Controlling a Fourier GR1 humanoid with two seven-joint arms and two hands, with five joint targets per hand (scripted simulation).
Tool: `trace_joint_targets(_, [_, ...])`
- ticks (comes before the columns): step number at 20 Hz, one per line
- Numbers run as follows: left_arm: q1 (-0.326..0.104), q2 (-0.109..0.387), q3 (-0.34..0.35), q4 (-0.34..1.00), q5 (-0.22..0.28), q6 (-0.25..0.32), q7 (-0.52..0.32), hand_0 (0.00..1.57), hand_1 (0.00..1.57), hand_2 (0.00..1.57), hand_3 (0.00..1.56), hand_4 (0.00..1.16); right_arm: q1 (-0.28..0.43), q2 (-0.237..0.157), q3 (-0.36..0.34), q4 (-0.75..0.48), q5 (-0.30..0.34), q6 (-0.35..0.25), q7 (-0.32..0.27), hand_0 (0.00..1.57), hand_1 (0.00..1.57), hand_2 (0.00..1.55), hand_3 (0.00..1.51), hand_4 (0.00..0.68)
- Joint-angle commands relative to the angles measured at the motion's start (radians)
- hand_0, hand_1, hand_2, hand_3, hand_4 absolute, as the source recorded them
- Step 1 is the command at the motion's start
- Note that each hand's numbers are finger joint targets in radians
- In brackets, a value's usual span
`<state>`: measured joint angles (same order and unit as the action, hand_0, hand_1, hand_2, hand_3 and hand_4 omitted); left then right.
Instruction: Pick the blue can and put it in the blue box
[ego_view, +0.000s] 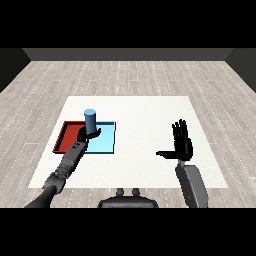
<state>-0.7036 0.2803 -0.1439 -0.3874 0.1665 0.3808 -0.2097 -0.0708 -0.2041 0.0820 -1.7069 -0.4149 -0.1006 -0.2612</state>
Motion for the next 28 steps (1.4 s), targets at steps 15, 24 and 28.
trace_joint_targets(15, [-0.054,-0.106,0.013,0.36,-0.069,-0.054,0.135,1.57,1.57,1.48,0.0,0.7,-0.038,0.036,-0.049,0.09,-0.023,0.022,-0.018,0.0,0.0,0.0,0.0,0.0])
trace_joint_targets(24, [-0.073,-0.054,-0.022,0.355,-0.137,0.049,0.115,0.0,0.0,0.0,0.0,0.0,-0.076,0.053,-0.077,0.202,-0.038,0.096,-0.092,0.0,0.0,0.0,0.0,0.0])
trace_joint_targets(28, [-0.074,-0.116,0.053,0.272,-0.072,0.288,0.015,0.0,0.0,0.0,0.0,0.0,-0.003,0.065,-0.039,0.139,-0.016,0.097,-0.1,0.0,0.0,0.0,0.0,0.0])
